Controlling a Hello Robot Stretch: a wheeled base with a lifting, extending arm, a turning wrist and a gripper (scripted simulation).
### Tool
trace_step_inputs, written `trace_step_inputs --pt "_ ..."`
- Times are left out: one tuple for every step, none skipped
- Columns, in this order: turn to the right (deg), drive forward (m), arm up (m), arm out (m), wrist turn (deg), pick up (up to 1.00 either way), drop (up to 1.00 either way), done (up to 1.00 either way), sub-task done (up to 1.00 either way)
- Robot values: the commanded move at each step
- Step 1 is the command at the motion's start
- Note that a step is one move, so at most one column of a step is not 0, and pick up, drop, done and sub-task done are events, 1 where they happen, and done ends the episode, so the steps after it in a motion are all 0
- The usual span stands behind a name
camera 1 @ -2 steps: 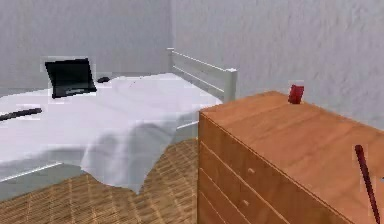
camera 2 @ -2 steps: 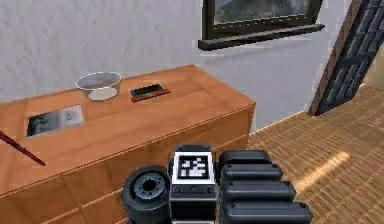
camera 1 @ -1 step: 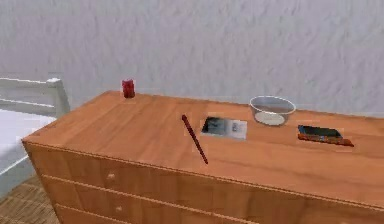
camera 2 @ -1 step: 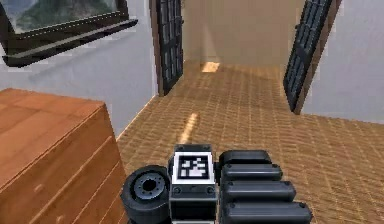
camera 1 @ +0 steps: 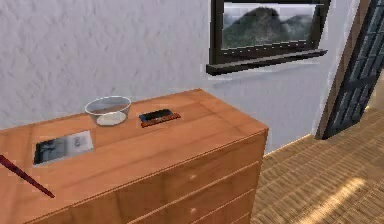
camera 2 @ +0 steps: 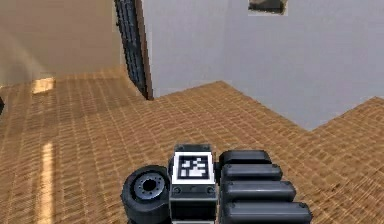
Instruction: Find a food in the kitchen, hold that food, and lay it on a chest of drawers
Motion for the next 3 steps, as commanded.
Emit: trace_step_inputs --pt "27.0 0.0 0.0 0.0 0.0 0.0 0.0 0.0 0.0" --pt "-45.0 0.0 0.0 0.0 0.0 0.0 0.0 0.0 0.0" --pt "-45.0 0.0 0.0 0.0 0.0 0.0 0.0 0.0 0.0"
